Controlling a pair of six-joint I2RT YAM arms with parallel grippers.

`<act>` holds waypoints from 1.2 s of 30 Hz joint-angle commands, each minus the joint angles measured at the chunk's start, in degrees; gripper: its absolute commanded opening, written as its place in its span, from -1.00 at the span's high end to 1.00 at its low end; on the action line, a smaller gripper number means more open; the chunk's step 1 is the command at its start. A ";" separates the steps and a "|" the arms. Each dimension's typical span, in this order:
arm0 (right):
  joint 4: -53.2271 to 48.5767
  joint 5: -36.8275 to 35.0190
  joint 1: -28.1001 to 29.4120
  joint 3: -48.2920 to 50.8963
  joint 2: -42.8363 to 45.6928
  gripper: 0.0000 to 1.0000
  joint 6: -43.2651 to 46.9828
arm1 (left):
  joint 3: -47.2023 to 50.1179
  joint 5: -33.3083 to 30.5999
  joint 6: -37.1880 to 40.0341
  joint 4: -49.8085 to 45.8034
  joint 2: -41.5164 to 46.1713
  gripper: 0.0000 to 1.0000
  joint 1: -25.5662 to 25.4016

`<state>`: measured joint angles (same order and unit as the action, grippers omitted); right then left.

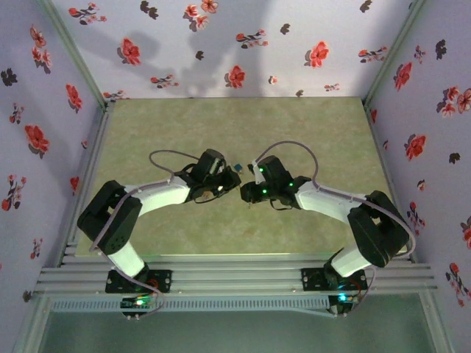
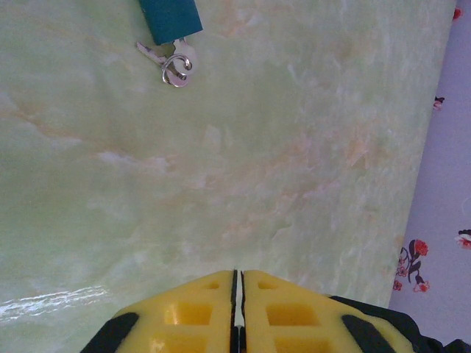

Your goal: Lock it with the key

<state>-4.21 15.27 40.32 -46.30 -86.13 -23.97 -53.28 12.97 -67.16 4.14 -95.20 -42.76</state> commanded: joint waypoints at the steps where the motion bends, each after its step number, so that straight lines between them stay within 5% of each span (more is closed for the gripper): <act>1: 1.55 0.58 0.47 0.23 1.40 0.42 0.59 | -0.25 0.70 0.40 -0.10 -0.95 0.86 -0.48; 4: 1.42 0.53 0.47 0.20 1.40 0.41 0.59 | -0.29 0.85 0.86 -0.57 -0.63 1.00 -0.41; 36: 2.80 4.65 1.03 0.42 0.84 0.07 1.41 | 2.43 -5.18 2.39 -5.87 6.94 1.00 -0.25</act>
<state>-2.94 17.93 40.71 -46.30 -86.08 -23.92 -51.42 9.56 -66.50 -0.36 -90.78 -42.76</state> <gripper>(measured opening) 0.462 0.078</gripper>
